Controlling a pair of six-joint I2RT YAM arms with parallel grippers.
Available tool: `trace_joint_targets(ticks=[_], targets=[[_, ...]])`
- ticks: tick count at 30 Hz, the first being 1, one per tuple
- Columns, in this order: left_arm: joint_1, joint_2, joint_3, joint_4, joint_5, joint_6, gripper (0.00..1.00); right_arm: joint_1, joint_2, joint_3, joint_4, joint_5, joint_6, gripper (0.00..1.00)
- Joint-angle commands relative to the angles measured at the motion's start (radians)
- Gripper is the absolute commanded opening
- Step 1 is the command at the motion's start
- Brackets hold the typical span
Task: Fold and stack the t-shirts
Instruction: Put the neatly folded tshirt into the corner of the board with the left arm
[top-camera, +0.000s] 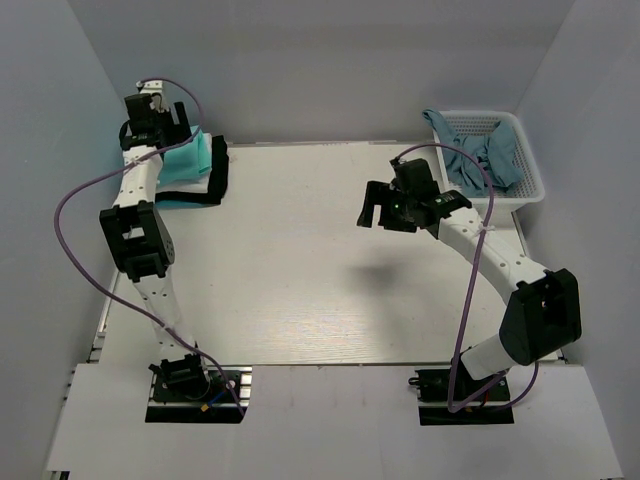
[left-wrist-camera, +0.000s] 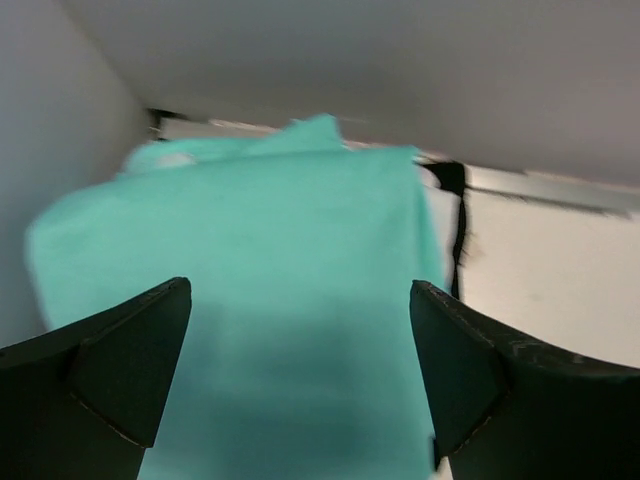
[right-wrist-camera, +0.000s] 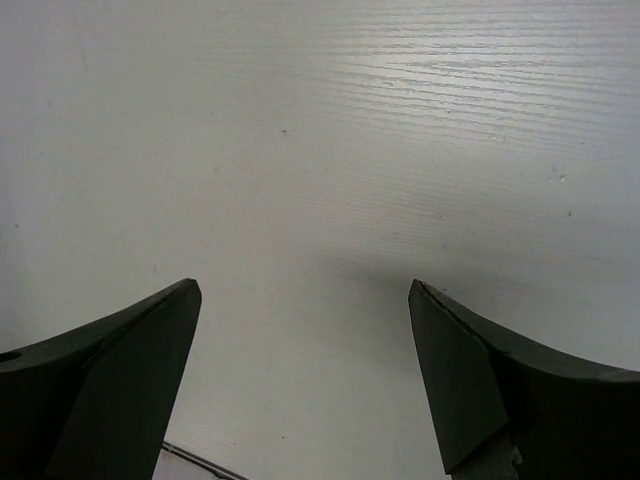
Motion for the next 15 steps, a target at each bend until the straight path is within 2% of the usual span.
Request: trace_joint_targets(ticks=[1,4,5,6,7,9,15], targets=[[-0.027,-0.014,0.032,-0.075,0.164,-0.018,1.0,-0.002,-0.002,-0.015,0.025,-0.03,-0.018,0.9],[-0.049,0.069,0.092,-0.185,0.2,-0.029,0.95,-0.002,-0.005,-0.024,0.019,-0.016,-0.027,0.9],[-0.058,0.069,0.092,-0.195,0.225,-0.029,0.88,-0.002,-0.007,-0.026,0.016,-0.015,-0.027,0.9],[-0.058,0.069,0.068,-0.195,0.239,-0.059,0.86,-0.005,-0.008,-0.033,0.019,-0.01,-0.026,0.9],[-0.058,0.069,-0.002,-0.153,0.292,-0.06,0.84,-0.003,-0.005,-0.035,0.022,-0.013,-0.027,0.9],[-0.084,0.043,-0.106,-0.09,0.303,-0.081,0.82,-0.008,0.002,-0.038,0.026,-0.013,-0.023,0.9],[-0.095,0.072,-0.181,-0.034,0.312,-0.132,0.79,-0.007,0.005,-0.039,0.022,-0.015,-0.03,0.9]])
